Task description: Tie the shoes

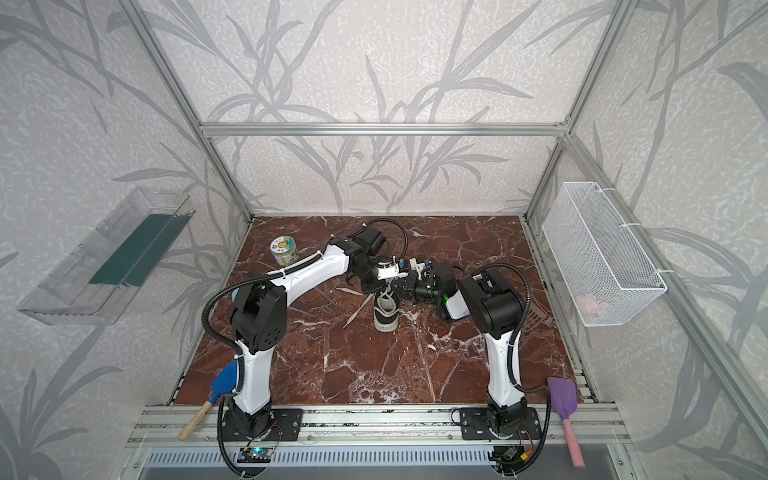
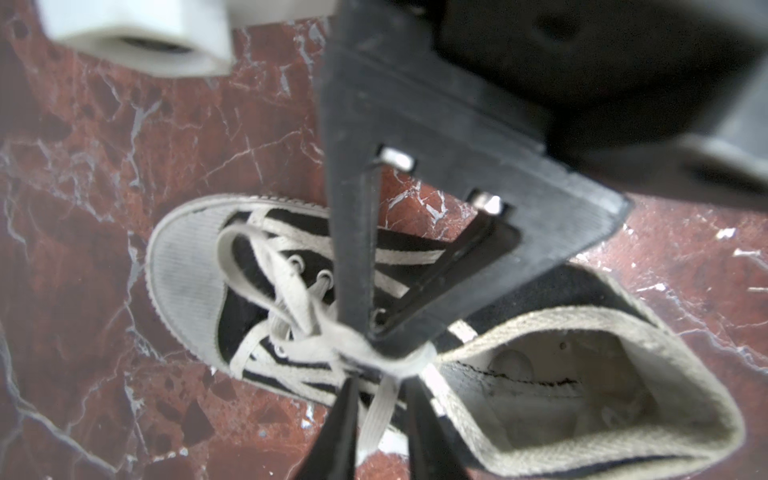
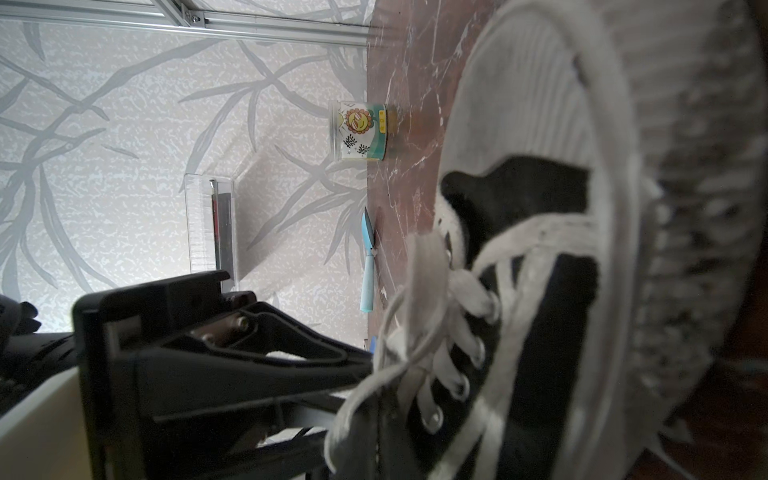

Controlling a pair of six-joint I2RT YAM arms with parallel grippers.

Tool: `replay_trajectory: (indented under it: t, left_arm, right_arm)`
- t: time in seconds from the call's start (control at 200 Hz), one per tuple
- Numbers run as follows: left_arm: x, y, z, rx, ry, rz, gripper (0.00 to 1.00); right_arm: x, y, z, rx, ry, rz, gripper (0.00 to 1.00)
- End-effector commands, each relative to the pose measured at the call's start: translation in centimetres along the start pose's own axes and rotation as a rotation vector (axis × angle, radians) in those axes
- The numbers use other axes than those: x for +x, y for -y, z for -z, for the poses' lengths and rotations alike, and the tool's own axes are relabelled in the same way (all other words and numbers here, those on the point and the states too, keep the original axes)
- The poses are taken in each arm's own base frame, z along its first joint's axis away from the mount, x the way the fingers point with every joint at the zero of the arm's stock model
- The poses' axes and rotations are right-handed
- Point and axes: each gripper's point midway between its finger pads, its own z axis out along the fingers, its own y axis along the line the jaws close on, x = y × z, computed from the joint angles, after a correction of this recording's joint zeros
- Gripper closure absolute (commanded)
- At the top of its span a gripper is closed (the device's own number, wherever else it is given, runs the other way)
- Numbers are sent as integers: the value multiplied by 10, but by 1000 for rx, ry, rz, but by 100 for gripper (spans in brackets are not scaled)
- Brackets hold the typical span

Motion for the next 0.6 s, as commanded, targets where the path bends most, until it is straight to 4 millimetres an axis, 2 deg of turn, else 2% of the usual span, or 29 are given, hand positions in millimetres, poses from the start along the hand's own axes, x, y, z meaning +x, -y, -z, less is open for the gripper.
replay_trajectory:
  t: [0.0,0.27,0.455,0.595]
  left_arm:
    - [0,2,27,-7,36,1,69]
    - [-14,-28,47,-46,186,243,61]
    - [-23,-51,42,-49,191,451,56]
    - [-33,-54,29,30,170,526,53]
  right_arm:
    - [0,-13,0,-5,-5,71,100]
    - [2,-16,0,16,-9,139,100]
    - [5,-18,-1,44,-14,200,100]
    - [6,-18,-2,54,-18,211,100]
